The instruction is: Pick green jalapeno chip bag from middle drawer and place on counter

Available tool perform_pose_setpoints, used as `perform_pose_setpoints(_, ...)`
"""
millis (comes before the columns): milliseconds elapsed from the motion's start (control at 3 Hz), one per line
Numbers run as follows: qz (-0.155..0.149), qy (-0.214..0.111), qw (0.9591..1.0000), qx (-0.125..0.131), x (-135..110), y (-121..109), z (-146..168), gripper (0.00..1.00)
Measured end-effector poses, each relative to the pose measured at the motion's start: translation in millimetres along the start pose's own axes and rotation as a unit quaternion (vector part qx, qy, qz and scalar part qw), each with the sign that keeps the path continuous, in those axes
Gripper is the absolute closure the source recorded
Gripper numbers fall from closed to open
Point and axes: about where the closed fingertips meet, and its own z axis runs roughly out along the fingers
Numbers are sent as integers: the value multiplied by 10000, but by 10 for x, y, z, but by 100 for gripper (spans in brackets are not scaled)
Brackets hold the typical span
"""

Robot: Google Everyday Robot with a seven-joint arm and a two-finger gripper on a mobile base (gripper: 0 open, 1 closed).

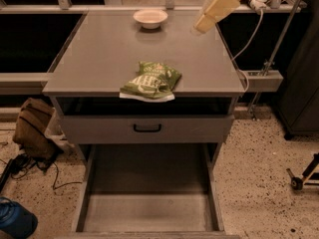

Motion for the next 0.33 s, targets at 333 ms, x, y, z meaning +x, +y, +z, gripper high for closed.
perform_pose_setpoints(333,-11,44,9990,437,-65,-176,-329,0)
